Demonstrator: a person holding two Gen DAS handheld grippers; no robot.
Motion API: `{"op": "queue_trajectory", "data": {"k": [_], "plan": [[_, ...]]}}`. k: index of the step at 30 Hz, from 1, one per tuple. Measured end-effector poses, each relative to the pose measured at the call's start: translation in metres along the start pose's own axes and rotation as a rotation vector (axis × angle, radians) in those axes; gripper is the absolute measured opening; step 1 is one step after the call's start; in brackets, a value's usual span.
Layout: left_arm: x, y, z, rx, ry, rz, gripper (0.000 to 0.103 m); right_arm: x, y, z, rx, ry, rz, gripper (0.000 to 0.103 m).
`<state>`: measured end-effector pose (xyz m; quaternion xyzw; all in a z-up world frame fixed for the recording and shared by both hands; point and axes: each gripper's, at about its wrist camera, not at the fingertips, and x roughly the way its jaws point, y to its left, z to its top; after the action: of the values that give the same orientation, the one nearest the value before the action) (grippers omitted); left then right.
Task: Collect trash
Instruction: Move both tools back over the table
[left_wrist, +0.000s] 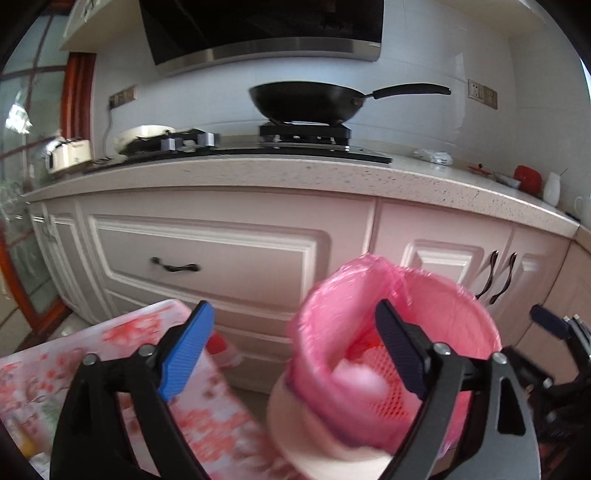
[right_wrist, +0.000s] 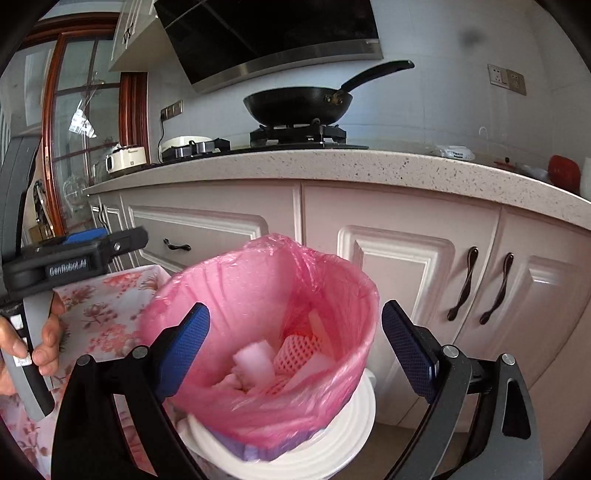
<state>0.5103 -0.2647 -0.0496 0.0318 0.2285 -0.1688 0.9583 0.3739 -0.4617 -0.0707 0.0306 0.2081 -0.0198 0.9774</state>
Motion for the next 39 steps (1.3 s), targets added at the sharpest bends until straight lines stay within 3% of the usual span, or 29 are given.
{"op": "queue_trajectory", "data": {"k": [3, 8, 19, 26, 32, 39], "plan": [[-0.037, 0.008, -0.009, 0.001, -0.035, 0.047, 0.098, -0.023, 0.017, -0.001, -0.009, -0.010, 0.004, 0.088], [-0.103, 0.022, -0.033, 0.019, -0.053, 0.114, 0.098, -0.065, 0.052, -0.006, -0.024, -0.010, 0.017, 0.088], [-0.253, 0.080, -0.120, 0.005, -0.031, 0.235, 0.098, -0.131, 0.147, -0.036, -0.033, 0.023, 0.140, 0.088], [-0.335, 0.129, -0.173, -0.045, -0.052, 0.356, 0.098, -0.155, 0.212, -0.054, -0.073, 0.032, 0.202, 0.088], [-0.383, 0.174, -0.206, -0.123, -0.059, 0.445, 0.098, -0.160, 0.261, -0.066, -0.167, 0.080, 0.255, 0.088], [-0.406, 0.217, -0.224, -0.213, -0.049, 0.531, 0.098, -0.154, 0.301, -0.081, -0.195, 0.136, 0.297, 0.089]]}}
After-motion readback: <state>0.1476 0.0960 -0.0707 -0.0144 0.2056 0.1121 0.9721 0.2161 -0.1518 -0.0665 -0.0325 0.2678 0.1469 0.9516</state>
